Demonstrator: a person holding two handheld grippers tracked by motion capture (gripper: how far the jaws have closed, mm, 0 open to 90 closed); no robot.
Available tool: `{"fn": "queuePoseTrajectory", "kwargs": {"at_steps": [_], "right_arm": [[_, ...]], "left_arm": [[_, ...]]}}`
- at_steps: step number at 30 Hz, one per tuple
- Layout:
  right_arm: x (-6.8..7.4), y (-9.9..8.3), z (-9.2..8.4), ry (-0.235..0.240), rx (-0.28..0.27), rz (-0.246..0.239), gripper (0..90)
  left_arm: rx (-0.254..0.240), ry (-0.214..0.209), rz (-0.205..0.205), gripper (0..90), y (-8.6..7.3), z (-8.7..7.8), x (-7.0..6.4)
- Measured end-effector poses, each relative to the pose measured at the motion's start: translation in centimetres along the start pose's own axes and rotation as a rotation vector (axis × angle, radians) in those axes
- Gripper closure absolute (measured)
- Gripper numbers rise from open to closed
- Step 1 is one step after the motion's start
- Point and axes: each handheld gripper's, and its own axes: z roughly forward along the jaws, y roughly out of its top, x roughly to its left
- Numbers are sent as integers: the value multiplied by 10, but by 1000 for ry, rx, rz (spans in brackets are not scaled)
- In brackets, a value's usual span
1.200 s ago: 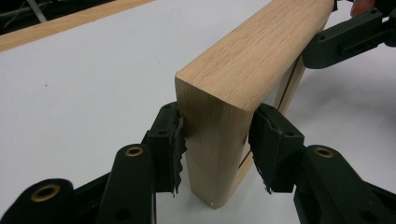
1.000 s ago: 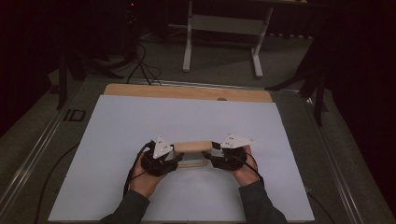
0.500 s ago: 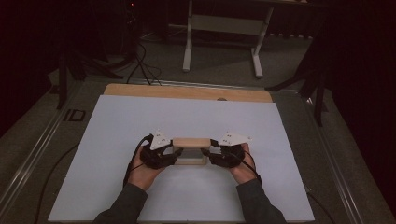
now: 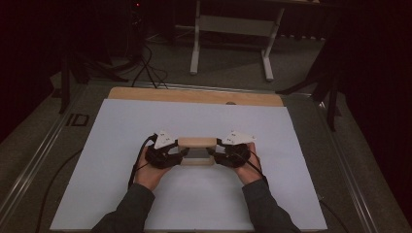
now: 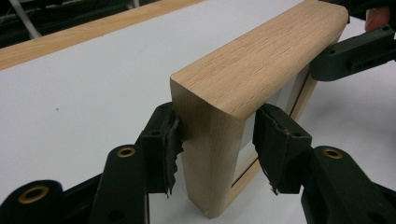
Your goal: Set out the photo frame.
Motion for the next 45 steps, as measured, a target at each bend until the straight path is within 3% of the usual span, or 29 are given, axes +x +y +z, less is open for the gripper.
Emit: {"fn": "queuePoseTrajectory", "kwargs": {"at_steps": [10,19,38,45], "right_arm": [[-6,5,16,-26,-25,39,514],[-15,8,26,-20,-39,81,508],[-15,21,43,-42,-23,82,502],[-22,19,48,-34,-39,132,504]], "left_arm": [[-4,19,-9,494,7,10,16],[-8,20,-27,490,11,16,25],[-10,39,-62,461,13,21,41],[-26,37,-93,453,12,26,45]]}}
